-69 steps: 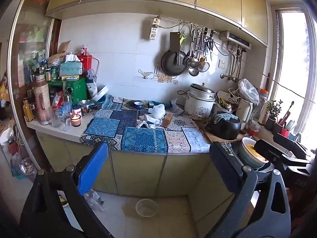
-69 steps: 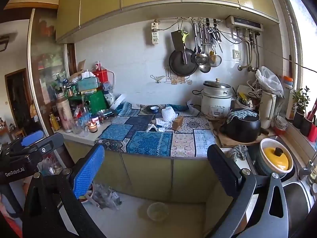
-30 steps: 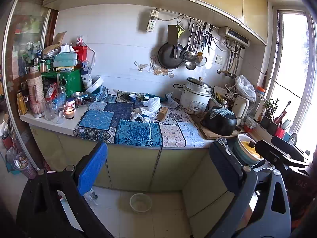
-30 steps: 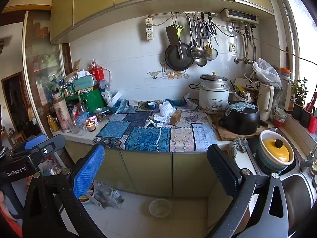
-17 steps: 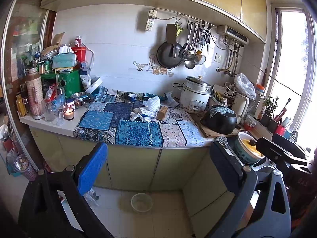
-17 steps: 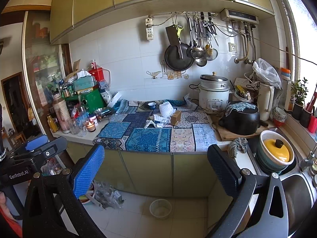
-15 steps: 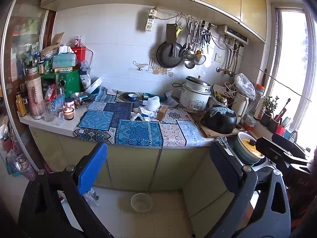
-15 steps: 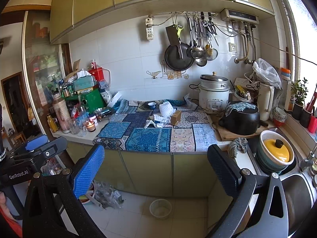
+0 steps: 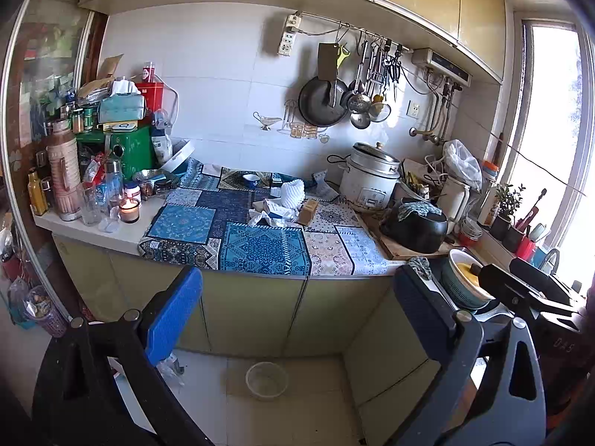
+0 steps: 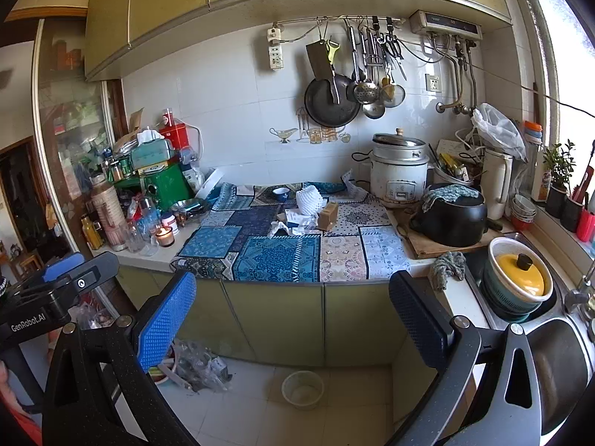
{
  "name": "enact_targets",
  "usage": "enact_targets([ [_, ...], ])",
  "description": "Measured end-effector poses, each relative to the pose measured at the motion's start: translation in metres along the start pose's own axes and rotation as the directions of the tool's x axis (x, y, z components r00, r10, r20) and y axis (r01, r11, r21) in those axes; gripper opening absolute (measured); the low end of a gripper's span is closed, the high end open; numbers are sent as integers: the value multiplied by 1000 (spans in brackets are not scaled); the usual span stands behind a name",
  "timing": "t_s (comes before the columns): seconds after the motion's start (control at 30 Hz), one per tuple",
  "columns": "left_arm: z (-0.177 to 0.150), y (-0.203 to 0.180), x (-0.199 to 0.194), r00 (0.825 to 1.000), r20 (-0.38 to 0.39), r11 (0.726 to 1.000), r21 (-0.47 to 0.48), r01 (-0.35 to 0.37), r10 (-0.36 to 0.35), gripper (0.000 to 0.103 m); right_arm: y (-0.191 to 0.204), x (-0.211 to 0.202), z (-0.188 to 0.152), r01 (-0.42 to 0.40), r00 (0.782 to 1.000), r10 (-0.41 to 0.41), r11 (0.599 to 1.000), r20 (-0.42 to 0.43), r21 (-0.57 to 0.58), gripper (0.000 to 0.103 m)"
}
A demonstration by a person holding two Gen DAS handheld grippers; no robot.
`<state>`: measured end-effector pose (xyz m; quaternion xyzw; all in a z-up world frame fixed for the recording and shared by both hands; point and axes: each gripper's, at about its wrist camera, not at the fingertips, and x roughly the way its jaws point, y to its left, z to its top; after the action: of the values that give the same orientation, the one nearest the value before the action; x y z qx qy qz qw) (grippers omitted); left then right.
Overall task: Collect trash
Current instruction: 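Move both tools down toward the trash pile on the counter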
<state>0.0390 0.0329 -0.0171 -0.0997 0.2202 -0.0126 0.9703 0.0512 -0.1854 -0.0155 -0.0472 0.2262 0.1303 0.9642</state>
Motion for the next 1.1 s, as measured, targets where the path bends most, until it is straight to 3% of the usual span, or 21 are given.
enact_targets([
  [0.37, 10, 39, 44, 999, -45, 1000, 7, 13, -13, 103, 13, 32, 0, 107, 994, -107, 994, -5, 33, 103],
  [0.53, 13, 55, 82, 997, -76, 999, -19, -29, 27, 103, 10, 59, 5, 137, 990, -136, 990, -26, 32, 103],
  [0.8, 29, 66, 165, 991, -119, 997, -35, -71, 67, 103, -15, 123, 21, 151, 987, -150, 988, -58, 21, 103],
  [1.1, 79, 58, 285, 972, -172, 981, -79, -175, 160, 103, -69, 220, 60, 96, 987, -94, 995, -130, 15, 103],
])
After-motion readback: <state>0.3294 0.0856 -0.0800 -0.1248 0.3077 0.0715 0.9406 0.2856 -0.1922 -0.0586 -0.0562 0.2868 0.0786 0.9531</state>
